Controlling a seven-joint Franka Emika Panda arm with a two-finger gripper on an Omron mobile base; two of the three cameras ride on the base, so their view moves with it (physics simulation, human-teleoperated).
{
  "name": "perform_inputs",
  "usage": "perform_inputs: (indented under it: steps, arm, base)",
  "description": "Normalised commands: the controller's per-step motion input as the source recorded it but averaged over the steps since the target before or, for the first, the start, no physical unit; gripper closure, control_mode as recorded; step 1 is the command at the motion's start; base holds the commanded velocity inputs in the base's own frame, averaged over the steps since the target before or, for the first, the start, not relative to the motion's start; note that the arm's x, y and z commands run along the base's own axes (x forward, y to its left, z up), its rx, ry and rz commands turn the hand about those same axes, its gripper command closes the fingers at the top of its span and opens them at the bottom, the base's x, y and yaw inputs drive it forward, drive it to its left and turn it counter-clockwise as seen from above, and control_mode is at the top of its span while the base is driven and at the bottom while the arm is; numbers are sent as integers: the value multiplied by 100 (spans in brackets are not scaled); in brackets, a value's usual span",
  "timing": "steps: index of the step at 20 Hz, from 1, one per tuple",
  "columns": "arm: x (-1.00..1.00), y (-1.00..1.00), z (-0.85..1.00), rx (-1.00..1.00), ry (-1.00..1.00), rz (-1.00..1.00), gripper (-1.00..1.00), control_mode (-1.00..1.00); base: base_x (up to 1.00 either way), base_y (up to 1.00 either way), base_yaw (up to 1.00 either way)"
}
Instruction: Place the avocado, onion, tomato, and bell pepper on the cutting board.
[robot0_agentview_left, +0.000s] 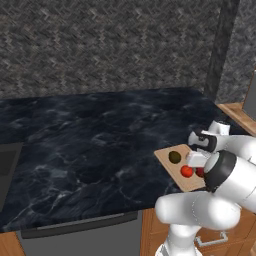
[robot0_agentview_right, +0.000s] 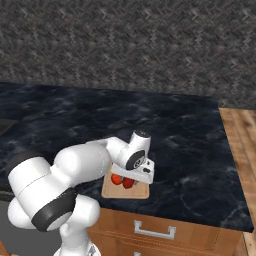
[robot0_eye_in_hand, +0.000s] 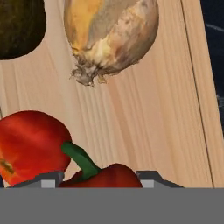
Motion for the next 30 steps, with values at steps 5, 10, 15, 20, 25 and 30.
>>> perform_inputs:
  steps: [5,10,15,20,25,30]
  arm:
    - [38,0,-27,0,1,0,100,-100]
    - [6,1,-74,0,2,3,100,-100]
    - [-1,2,-86,0,0,7,-100,-100]
    - [-3,11,-1,0,-1,4,-100,-100]
    - [-1,20,10,-1,-7,3,-100,-100]
    - [-2,14,0,-5,-13,2,-100,-100]
  base:
    - [0,0,0]
    - [0,0,0]
    - [0,0,0]
    - [0,0,0]
    - [0,0,0]
    - [0,0,0]
